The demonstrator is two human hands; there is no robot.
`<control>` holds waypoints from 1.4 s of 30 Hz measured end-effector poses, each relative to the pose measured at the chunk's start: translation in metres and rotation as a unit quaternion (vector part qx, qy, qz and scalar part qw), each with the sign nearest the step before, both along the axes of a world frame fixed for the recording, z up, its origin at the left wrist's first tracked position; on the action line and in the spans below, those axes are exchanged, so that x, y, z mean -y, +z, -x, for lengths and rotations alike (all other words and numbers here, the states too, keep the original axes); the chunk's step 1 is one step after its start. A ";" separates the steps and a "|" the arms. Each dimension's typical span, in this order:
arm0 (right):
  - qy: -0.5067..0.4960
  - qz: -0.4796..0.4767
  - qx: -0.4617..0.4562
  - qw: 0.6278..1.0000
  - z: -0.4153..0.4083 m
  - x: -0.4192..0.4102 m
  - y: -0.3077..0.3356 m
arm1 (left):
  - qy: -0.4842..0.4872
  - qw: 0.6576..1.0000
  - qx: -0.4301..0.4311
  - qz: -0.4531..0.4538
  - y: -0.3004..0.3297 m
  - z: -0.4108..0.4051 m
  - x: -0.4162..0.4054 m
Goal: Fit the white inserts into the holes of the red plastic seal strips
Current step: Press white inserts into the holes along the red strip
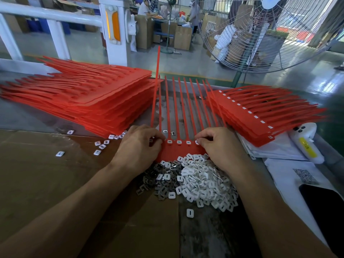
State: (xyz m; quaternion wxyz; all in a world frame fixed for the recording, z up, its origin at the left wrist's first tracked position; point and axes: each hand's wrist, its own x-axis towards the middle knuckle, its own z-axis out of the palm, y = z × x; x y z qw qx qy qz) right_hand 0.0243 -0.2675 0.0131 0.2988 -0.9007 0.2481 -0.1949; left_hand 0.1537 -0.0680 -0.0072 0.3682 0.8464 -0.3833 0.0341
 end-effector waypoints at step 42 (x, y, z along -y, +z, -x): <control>0.088 0.090 -0.031 0.992 0.022 -0.003 0.005 | 0.002 1.000 -0.006 -0.005 0.001 0.001 0.000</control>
